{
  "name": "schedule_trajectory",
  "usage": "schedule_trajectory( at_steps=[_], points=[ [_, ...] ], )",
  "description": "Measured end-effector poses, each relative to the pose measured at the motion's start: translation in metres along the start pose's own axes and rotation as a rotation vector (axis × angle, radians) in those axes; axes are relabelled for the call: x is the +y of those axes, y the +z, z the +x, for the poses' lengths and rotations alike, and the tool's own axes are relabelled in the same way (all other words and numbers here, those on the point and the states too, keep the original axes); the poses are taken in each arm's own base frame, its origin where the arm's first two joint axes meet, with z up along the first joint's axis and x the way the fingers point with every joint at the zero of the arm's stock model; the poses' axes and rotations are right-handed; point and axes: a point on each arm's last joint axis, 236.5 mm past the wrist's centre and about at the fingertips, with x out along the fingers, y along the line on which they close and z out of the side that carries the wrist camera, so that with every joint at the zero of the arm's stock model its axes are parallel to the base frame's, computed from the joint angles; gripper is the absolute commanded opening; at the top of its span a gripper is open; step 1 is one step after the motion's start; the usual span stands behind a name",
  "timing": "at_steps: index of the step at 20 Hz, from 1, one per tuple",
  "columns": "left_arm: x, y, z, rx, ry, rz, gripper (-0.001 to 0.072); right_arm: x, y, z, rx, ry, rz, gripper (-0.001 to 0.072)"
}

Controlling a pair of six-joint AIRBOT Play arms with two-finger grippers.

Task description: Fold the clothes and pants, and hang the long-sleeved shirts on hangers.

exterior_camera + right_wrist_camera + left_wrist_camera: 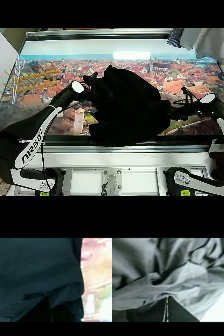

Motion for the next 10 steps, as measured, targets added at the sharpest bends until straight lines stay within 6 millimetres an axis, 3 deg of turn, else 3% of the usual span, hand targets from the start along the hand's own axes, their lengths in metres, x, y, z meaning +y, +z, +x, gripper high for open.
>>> schedule_trajectory(
  at_steps=[3, 5, 8, 10],
  points=[
    [-0.030, 0.036, -0.033, -0.091, -0.046, 0.055, 0.0012, 0.011, 0.023, -0.027, -0.093, -0.010, -0.049, 0.0016],
    [-0.070, 0.063, -0.078, -0.197, -0.100, 0.130, 0.0012, 0.031, 0.053, -0.069, -0.218, -0.019, -0.116, 0.0016],
    [-0.136, 0.085, -0.168, -0.385, -0.145, 0.302, 0.0013, 0.085, 0.092, -0.167, -0.475, -0.013, -0.240, 0.0016],
    [-0.165, 0.080, -0.221, -0.483, -0.114, 0.430, 0.0015, 0.124, 0.098, -0.228, -0.626, 0.012, -0.311, 0.0016]
  ],
)
